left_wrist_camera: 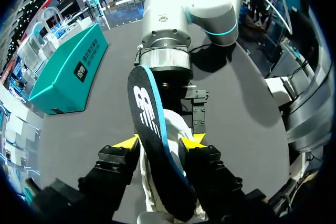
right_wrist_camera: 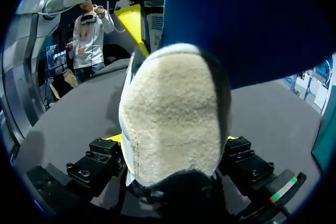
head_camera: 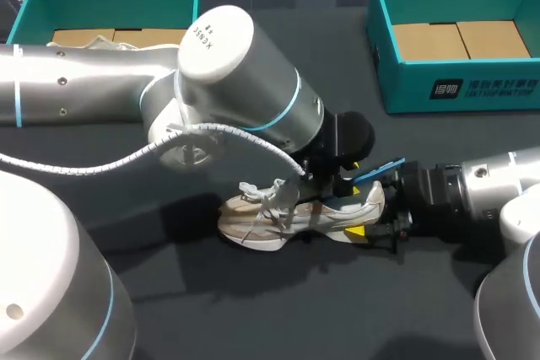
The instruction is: Take the shoe out of the shoebox, open the shoe tongue, remove and reinsert the insole, then place the shoe into the shoebox
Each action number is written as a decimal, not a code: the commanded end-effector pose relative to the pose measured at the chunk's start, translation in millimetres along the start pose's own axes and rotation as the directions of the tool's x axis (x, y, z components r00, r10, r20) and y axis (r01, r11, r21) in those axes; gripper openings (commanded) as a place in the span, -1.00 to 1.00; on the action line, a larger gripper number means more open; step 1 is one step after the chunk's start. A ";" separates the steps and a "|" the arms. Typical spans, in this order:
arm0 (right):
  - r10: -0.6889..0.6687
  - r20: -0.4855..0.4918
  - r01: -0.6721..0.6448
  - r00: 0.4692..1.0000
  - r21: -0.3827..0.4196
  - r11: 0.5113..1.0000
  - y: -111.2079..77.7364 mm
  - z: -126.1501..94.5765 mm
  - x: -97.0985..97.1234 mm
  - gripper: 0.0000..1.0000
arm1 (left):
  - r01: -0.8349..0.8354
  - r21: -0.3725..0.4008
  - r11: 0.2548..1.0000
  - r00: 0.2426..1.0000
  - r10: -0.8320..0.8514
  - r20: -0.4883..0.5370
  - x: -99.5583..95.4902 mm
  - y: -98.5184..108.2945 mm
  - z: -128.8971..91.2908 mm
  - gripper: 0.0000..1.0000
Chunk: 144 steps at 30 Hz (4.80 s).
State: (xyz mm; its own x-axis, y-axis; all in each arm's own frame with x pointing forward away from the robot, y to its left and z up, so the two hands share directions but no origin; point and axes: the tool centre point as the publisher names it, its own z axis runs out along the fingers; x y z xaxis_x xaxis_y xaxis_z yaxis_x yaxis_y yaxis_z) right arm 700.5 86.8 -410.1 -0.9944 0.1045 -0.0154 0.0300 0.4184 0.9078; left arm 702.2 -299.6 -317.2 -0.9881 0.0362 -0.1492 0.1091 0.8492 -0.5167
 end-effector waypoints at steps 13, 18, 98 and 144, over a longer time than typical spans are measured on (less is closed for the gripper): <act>0.000 0.000 0.000 1.000 0.004 1.000 -1.3 0.6 0.8 -1.00 | 0.025 0.006 1.000 0.996 -0.025 0.086 5.4 4.9 14.7 -0.15; 0.000 0.000 0.000 1.000 0.004 1.000 -1.3 0.6 0.8 -1.00 | 0.041 0.003 0.999 0.994 -0.041 0.104 4.7 3.8 23.1 -0.18; 0.000 0.000 0.000 1.000 0.004 1.000 -1.3 0.6 0.8 -1.00 | 0.546 0.477 0.689 0.834 -0.392 -0.388 3.3 -88.7 -160.3 -1.00; 0.000 0.000 0.000 1.000 0.004 1.000 -1.3 0.6 0.8 -1.00 | 0.586 0.637 0.501 0.810 -0.390 -0.439 57.8 -63.4 -291.2 -1.00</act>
State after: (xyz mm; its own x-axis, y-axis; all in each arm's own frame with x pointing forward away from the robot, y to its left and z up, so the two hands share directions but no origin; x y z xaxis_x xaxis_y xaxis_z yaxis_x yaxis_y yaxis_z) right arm 700.4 86.7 -410.3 -0.9944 0.1047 -0.0156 0.0298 0.4185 0.9077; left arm 611.9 -213.9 -46.9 -0.8894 -0.0802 0.4501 -0.4569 0.1182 -0.8816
